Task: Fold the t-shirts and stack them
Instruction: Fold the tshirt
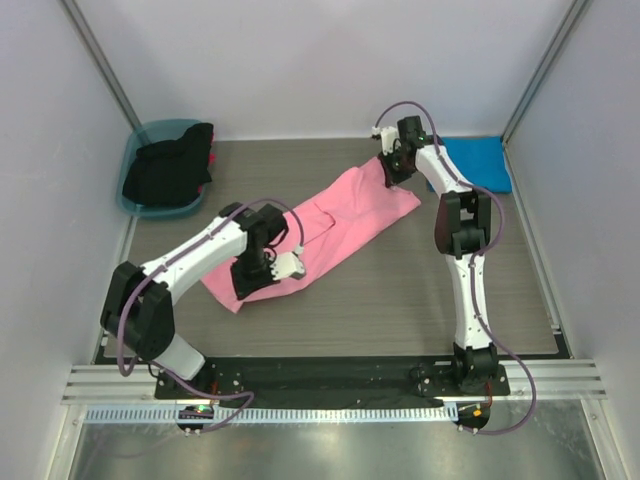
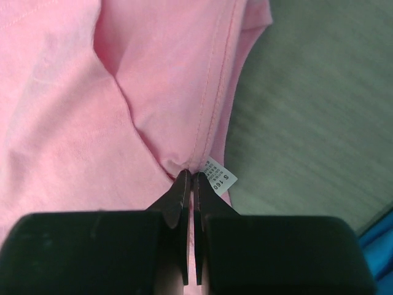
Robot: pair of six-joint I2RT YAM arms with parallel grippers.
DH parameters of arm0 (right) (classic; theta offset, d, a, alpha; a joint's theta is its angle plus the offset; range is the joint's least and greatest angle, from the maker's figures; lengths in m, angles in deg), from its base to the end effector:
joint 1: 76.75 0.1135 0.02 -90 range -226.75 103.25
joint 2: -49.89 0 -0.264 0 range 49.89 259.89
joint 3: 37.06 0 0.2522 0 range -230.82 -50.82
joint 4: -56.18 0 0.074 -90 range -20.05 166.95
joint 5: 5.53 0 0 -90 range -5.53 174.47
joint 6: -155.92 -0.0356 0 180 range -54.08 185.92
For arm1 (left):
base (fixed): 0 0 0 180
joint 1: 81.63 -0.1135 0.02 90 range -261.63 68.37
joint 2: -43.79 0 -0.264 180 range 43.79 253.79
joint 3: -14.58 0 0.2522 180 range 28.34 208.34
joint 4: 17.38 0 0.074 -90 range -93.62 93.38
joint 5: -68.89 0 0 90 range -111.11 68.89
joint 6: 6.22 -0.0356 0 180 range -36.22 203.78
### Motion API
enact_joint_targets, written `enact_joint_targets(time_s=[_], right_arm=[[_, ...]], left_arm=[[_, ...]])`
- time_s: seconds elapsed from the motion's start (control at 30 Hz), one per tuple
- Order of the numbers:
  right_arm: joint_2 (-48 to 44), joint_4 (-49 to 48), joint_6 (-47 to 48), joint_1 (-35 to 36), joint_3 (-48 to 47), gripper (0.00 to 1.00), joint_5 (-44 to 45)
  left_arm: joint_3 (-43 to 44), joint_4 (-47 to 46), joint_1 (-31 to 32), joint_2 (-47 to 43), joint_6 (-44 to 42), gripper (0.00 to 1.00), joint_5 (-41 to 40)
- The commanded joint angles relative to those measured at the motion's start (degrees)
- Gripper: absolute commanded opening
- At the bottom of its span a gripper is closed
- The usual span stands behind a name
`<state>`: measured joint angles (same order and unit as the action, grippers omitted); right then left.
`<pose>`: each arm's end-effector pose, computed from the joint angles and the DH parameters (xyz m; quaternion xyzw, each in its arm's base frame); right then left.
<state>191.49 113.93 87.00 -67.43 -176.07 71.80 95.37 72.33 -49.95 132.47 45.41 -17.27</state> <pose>0.5243 0.0940 0.1716 -0.2792 0.9198 0.0800 0.2640 0.2109 -0.1329 0.2343 -0.5705 -0.8179 0.0372 0.0642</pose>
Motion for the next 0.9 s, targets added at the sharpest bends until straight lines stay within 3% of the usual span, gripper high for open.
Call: enact_joint_targets(time_s=[0.0,0.17,0.33,0.7,0.73,0.77,0.87], right_arm=[[5.78,0.57,0.98,1.66,-9.02,0.01,-0.08],[14.48,-0.12,1.42,5.17,-23.52,0.01,0.71],[16.07,-11.19,0.63,9.04,-22.23,0.01,1.85],[17.39,-34.66,-4.21,10.54,-25.31,0.01,5.8],[17.05,-35.89,-3.77,10.54,-25.22,0.02,6.85],[16.0,-38.51,-3.94,10.45,-24.43,0.03,9.56],[11.53,-43.44,-7.0,9.14,-21.71,0.23,12.4]], left_arm=[[4.33,11.77,5.31,-0.53,1.02,0.03,3.88],[8.73,11.42,17.7,6.49,1.37,0.03,6.0],[17.32,9.05,25.61,14.84,2.68,0.03,10.75],[37.73,11.06,30.37,30.14,4.71,0.06,16.63],[38.61,11.5,30.98,30.84,5.06,0.08,16.64],[39.06,11.68,31.16,30.85,5.41,0.16,16.56],[39.32,10.03,31.25,28.57,7.78,0.33,14.36]])
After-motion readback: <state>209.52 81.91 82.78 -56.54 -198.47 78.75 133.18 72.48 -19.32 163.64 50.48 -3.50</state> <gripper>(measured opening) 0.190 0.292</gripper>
